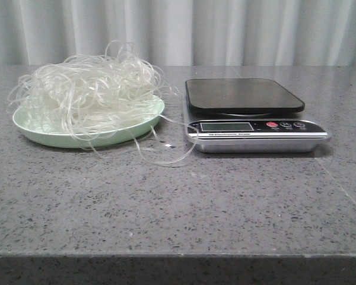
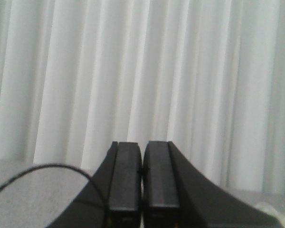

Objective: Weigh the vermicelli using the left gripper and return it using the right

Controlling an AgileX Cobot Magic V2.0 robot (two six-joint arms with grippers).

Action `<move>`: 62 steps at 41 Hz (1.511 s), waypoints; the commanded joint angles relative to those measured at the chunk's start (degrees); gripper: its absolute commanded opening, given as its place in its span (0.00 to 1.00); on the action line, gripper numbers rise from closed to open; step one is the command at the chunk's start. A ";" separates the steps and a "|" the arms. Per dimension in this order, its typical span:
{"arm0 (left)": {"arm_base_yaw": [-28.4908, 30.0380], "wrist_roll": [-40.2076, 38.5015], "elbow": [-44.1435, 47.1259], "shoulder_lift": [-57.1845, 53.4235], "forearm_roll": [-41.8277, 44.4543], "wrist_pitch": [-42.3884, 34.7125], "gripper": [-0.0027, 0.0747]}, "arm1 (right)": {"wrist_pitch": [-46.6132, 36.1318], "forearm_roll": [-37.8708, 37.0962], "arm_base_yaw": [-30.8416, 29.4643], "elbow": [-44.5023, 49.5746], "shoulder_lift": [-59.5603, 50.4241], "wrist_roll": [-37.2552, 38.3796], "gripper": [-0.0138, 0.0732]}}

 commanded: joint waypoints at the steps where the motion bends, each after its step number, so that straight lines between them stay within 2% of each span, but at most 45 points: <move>1: 0.00 -0.33 -8.18 -0.62 1.39 -0.65 0.21 | -4.33 0.17 -0.24 -0.51 -0.82 -0.02 0.33; 6: 0.00 -0.33 -20.35 4.21 6.62 10.23 0.21 | -4.33 0.17 -0.24 -0.51 -0.82 -0.02 0.33; 12: 0.00 -0.33 -34.50 14.92 6.83 18.09 0.21 | -4.33 0.17 -0.24 -0.51 -0.82 -0.02 0.33; 17: 0.00 -0.23 -42.55 24.82 6.83 24.12 0.24 | -4.33 0.17 -0.24 -0.51 -0.82 -0.02 0.33; 20: 0.00 -0.23 -46.81 29.29 6.20 26.57 0.33 | -4.33 0.17 -0.24 -0.51 -0.82 -0.02 0.33; 26: -0.81 -0.23 -53.66 36.79 1.67 30.94 0.58 | -4.33 0.17 -0.24 -0.51 -0.82 -0.02 0.33; 30: -3.45 0.06 -57.38 41.45 -0.99 35.85 0.67 | -4.33 0.17 -0.24 -0.51 -0.82 -0.02 0.33; 43: -16.51 0.59 -66.43 58.42 -9.17 56.09 0.75 | -4.33 0.17 -0.24 -0.51 -0.82 -0.02 0.33; 51: -17.39 0.59 -69.09 70.08 -17.81 64.97 0.83 | -4.33 0.17 -0.24 -0.51 -0.82 -0.02 0.33; 62: -17.39 -1.51 -69.09 78.73 -22.37 73.08 0.83 | -4.33 0.17 -0.24 -0.51 -0.82 -0.02 0.33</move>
